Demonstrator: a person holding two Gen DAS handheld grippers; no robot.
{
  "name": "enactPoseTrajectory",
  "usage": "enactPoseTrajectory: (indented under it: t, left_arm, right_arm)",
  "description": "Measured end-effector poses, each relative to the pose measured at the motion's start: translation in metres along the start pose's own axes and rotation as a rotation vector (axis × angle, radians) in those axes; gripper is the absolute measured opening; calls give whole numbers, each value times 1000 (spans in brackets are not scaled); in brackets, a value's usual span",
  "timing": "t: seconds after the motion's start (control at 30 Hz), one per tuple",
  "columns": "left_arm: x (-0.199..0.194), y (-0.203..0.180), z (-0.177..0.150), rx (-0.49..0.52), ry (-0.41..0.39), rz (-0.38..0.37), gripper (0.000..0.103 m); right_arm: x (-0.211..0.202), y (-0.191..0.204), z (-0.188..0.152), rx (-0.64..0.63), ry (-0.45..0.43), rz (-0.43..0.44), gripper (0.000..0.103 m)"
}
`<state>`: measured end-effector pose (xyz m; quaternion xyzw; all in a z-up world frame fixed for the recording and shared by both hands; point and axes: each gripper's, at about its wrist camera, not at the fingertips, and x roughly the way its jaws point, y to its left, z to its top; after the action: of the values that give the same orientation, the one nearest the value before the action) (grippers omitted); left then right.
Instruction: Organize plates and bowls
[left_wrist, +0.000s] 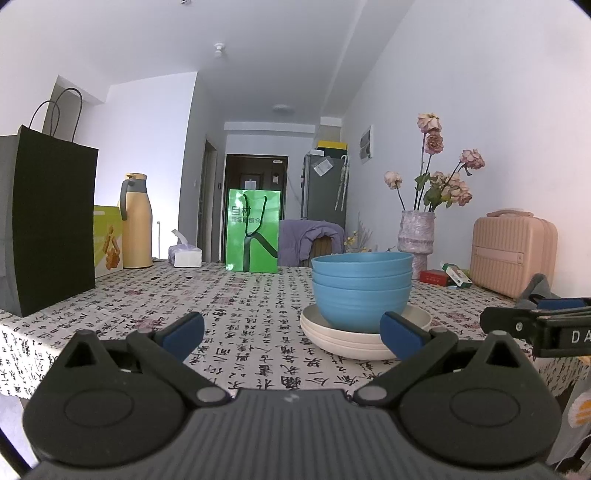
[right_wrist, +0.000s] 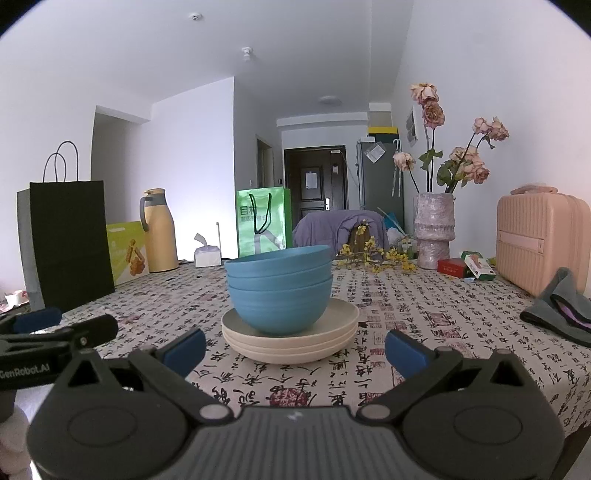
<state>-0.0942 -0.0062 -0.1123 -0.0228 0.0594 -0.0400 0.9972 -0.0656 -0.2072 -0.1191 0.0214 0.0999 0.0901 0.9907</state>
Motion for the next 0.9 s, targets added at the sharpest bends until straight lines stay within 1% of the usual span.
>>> enactPoseTrajectory:
  t: [0.9]
  left_arm:
    - [-2, 3, -2, -2, 4, -25, 103]
  right_arm:
    - [1, 0, -2, 1, 7, 2, 103]
